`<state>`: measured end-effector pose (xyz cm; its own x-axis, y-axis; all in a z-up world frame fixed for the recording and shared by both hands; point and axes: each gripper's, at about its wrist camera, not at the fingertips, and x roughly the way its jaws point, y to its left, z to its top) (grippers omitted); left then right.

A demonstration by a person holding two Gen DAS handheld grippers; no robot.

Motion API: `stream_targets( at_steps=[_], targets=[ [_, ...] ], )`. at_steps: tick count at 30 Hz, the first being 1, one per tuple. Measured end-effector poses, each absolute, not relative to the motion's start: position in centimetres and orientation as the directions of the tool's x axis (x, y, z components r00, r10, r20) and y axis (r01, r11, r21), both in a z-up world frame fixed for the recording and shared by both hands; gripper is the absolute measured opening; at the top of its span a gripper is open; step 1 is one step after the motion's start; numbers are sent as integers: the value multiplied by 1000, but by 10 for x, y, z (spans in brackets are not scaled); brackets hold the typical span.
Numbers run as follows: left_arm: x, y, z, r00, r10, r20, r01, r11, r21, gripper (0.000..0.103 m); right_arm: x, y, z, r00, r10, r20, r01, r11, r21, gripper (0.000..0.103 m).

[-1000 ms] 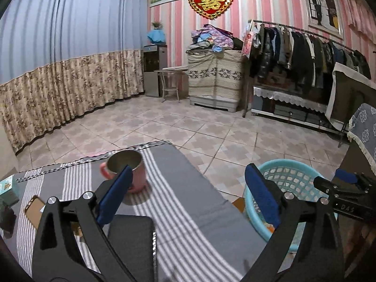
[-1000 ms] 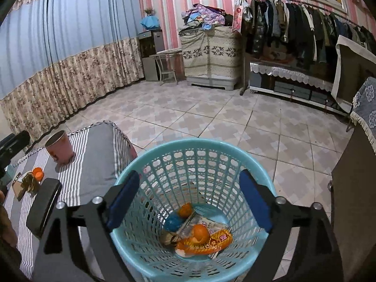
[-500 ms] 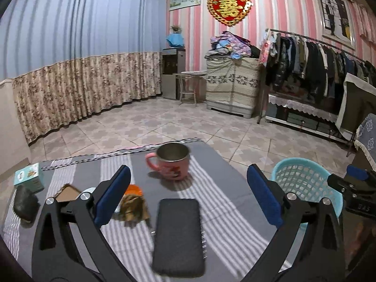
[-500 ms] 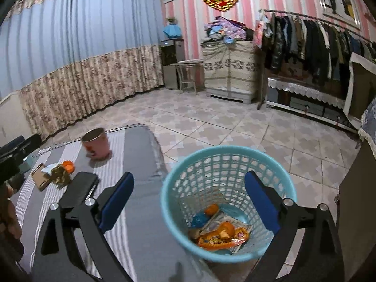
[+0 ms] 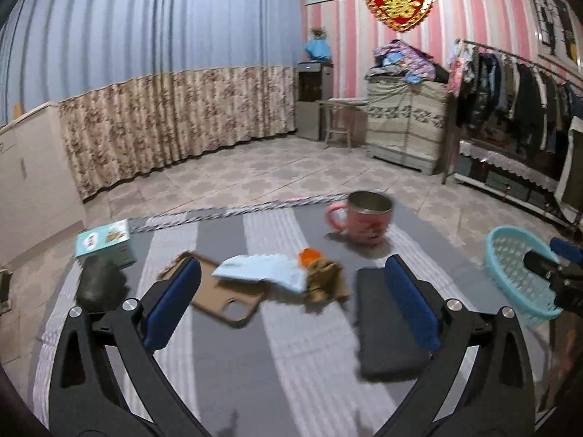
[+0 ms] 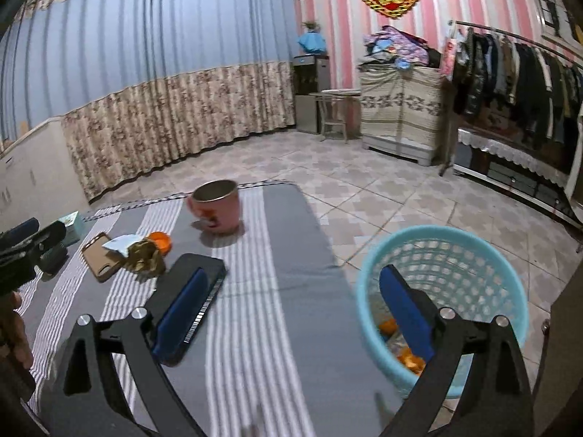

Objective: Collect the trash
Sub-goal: 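Move both tools back over the table, then grasp the brown cloth beside the pink mug with the right tool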

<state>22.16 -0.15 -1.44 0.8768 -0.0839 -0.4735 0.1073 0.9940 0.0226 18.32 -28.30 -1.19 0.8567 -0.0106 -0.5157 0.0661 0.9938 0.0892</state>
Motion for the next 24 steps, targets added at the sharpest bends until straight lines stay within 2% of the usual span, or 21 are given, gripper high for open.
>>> stream_targets(
  at_steps=[10, 17, 24],
  targets=[
    [247, 69, -43, 838, 0, -545, 4, 1000, 6, 97, 220, -238, -39, 818, 57, -573, -24, 998, 65, 93],
    [265, 96, -44, 841, 52, -539, -40, 999, 34, 97, 250, -192, -47, 792, 106, -602, -104, 994, 39, 93],
    [277, 120, -50, 837, 54, -545, -45, 999, 29, 97, 286, -144, -53, 764, 157, -626, -191, 981, 13, 93]
  ],
)
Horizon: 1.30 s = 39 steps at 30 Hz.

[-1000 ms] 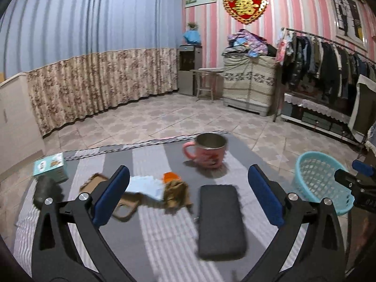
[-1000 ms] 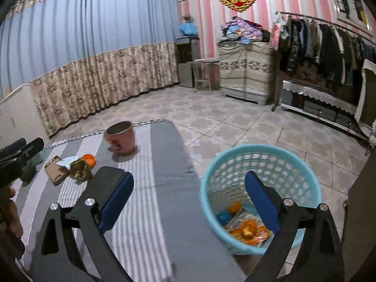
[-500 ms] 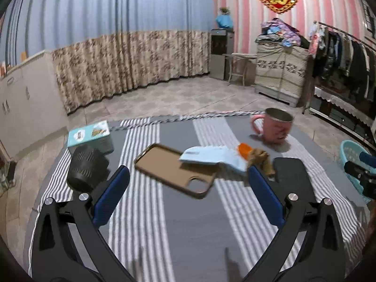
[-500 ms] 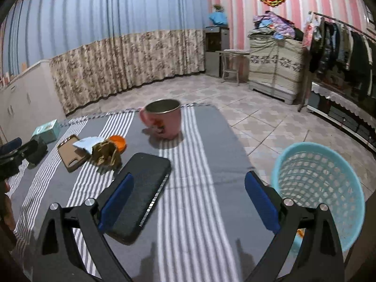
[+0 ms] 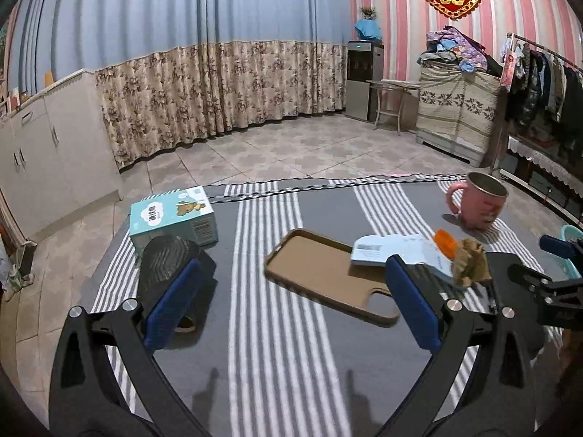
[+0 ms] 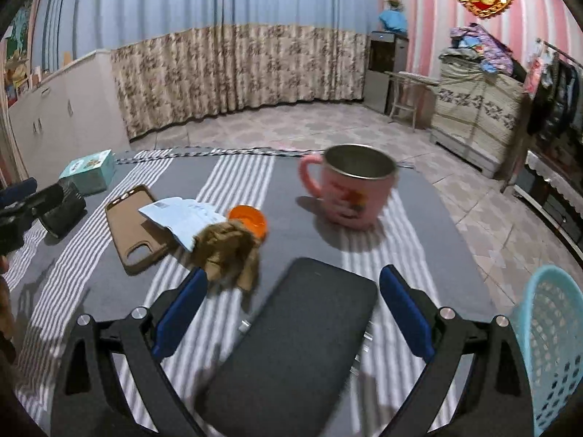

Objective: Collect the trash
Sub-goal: 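Grasp the brown cloth beside the pink mug with the right tool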

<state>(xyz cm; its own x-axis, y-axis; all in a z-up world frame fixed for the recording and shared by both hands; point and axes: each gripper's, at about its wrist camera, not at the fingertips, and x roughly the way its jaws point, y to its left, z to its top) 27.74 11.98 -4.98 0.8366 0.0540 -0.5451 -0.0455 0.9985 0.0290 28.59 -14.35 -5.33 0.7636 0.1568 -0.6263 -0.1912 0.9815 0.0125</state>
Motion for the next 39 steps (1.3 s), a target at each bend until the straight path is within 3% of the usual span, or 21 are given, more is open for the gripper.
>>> stream_targets(
  at_steps=[11, 12, 14, 15, 18, 31, 39],
  targets=[
    [283, 140, -61, 824, 51, -564, -71, 997, -14, 97, 326, -100, -70, 703, 156, -694, -228, 973, -13, 92],
    [283, 139, -61, 823, 45, -567, -68, 997, -20, 97, 328, -98, -71, 702, 149, -696, -226, 974, -20, 89],
    [285, 137, -62, 820, 40, -571, -64, 998, -21, 97, 330, -97, -72, 690, 166, -705, -243, 970, -9, 68],
    [286, 136, -62, 820, 39, -572, -62, 998, -21, 97, 330, -98, -73, 678, 183, -712, -256, 967, 4, 52],
    [291, 131, -63, 812, 28, -583, -50, 999, -22, 97, 327, -100, -71, 686, 193, -701, -264, 964, 7, 46],
    [319, 56, -81, 757, -80, -648, 115, 993, 11, 97, 296, -164, -33, 766, 171, -620, -188, 981, 39, 45],
    [331, 15, -108, 697, -65, -714, 200, 974, 106, 97, 289, -196, -28, 777, 161, -608, -135, 987, 89, 45]
  ],
)
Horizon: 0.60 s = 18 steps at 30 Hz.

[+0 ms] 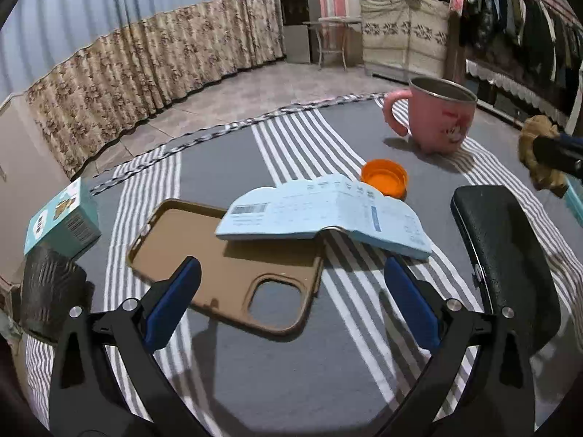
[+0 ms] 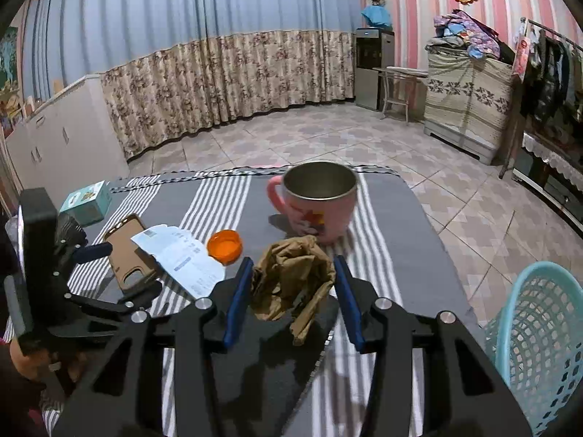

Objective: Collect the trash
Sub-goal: 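Grasp the brown cloth beside the pink mug with the right tool, then grasp the white receipt with the left tool while the right tool holds the cloth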

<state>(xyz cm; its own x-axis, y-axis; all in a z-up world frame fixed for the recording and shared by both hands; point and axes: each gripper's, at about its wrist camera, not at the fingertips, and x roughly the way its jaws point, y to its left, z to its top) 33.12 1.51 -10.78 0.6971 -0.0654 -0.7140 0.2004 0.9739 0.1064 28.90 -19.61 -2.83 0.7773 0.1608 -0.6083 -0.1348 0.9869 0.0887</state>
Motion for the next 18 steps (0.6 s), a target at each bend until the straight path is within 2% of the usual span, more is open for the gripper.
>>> stream_targets(
  at_steps=[4, 7, 16, 18],
  targets=[
    [342, 10, -109, 681, -48, -731, 194, 974, 116, 97, 290, -204, -31, 776, 159, -611, -120, 987, 104, 45],
    [340, 18, -108, 646, -100, -757, 194, 980, 35, 97, 285, -210, -32, 779, 155, -608, -110, 988, 112, 45],
    [331, 24, -89, 676, -122, -727, 132, 990, -44, 96, 268, -229, -34, 794, 139, -591, -68, 988, 140, 45],
    [338, 13, -88, 670, -125, -732, 130, 990, -50, 91, 264, -234, -33, 798, 132, -588, -58, 988, 142, 45]
  ],
)
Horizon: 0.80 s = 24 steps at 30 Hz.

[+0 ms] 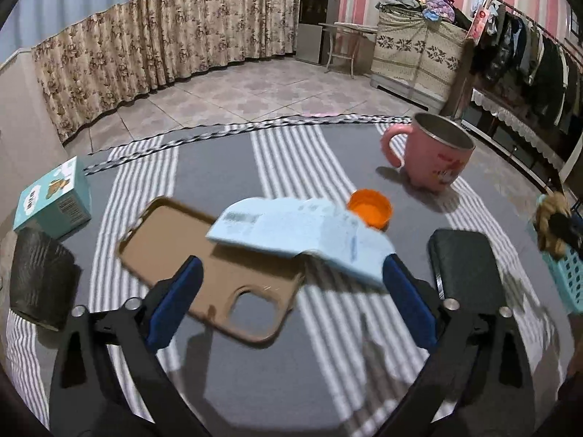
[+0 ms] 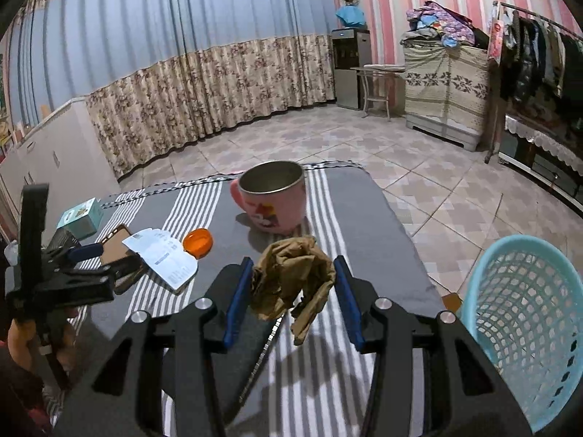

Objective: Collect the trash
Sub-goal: 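Grasp the white receipt with the left tool while the right tool holds the cloth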

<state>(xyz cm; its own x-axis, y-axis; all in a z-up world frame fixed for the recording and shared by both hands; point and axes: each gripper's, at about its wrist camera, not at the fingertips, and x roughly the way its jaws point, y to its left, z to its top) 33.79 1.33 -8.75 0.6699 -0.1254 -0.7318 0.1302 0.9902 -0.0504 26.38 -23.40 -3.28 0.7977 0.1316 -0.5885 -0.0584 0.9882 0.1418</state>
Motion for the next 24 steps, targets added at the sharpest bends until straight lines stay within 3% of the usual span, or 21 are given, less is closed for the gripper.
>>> stream_targets(
  at_steps=[2, 4, 10, 13, 17, 22, 24],
  targets=[
    [346, 3, -89, 648, -145, -747, 138, 988, -72, 74, 260, -241, -32, 799, 123, -589, -47, 989, 143, 45],
    [352, -11, -93, 620, -153, -769, 147, 986, -78, 65, 257, -247, -32, 798, 116, -591, -36, 989, 144, 45],
    [362, -31, -110, 579, -131, -805, 136, 989, -63, 58, 250, -260, -33, 801, 102, -589, -13, 988, 153, 45],
    [367, -32, -117, 577, -135, -806, 119, 990, -82, 49, 247, -264, -33, 805, 99, -585, -6, 987, 159, 45],
    [367, -28, -111, 608, -158, -778, 109, 987, -115, 27, 244, -268, -33, 808, 91, -583, 2, 988, 157, 45],
    [351, -34, -93, 655, -132, -744, 118, 990, -72, 8, 240, -277, -34, 811, 86, -579, 16, 986, 169, 45],
    [341, -34, -83, 670, -124, -732, 127, 991, -51, 7, 238, -279, -34, 812, 86, -577, 16, 985, 170, 45]
  ],
)
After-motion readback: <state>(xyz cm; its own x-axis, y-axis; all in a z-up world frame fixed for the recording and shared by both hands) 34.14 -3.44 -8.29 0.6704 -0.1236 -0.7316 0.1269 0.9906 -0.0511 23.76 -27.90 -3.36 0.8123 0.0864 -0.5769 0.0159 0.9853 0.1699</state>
